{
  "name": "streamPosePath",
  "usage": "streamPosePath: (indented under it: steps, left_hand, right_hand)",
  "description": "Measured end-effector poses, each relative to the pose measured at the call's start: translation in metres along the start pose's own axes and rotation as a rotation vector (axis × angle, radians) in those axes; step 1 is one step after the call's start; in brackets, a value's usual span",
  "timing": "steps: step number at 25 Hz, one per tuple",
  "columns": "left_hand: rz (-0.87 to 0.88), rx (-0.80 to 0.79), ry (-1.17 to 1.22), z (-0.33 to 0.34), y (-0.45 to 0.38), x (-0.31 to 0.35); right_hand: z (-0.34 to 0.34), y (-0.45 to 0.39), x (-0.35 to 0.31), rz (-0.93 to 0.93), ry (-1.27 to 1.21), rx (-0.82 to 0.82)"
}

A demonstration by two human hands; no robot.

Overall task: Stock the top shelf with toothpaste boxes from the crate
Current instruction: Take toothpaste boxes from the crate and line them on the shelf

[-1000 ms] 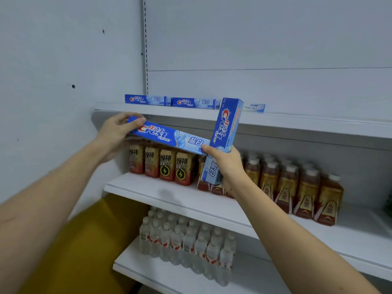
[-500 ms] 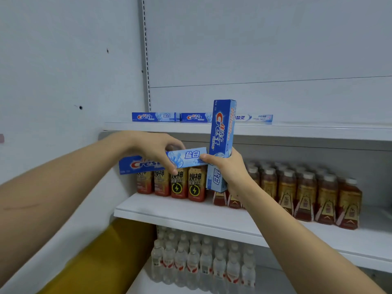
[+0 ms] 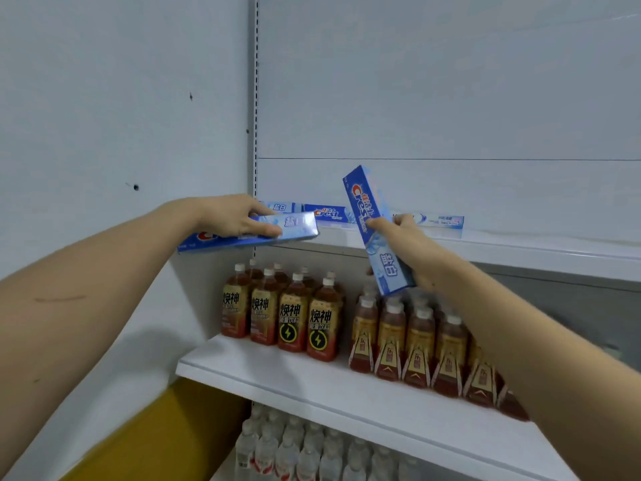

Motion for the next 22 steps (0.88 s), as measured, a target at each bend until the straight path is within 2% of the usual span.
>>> streamPosePath:
  steps: [5, 8, 12, 15, 22]
  left_hand:
    - [-0.053, 0.208, 0.077, -0.031, -0.021, -0.021]
    - [-0.070, 0.192, 0.066, -0.043, -0.034, -0.035]
    - [-0.083, 0.179, 0.022, -0.052, -0.063, -0.069]
    - [-0.035, 0.143, 0.040, -0.043, -0.098, -0.098]
    - [0.025, 0.057, 0.079, -0.016, -0.172, -0.167]
  right_hand:
    - [-0.023, -0.027, -0.049, -0.148, 0.276, -0.003]
    - [-0.024, -0.050, -0.074, -0.232, 0.472, 0.053]
    - [-0.004, -0.090, -0.094, -0.324, 0.813, 0.048]
    - [0.013, -0.128, -0.092, -0.288, 1.027, 0.067]
    - [0.059, -0.202, -0.080, -0.173, 1.245, 0.122]
Point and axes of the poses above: each hand's wrist, its own y-axis away from the middle knuckle, its own z-axis out of the palm, x = y × z, the point moved 8 cm from there along -y, towards the middle knuckle, and after that the axes turned 5 degrees about z, right-handed, at the moved point
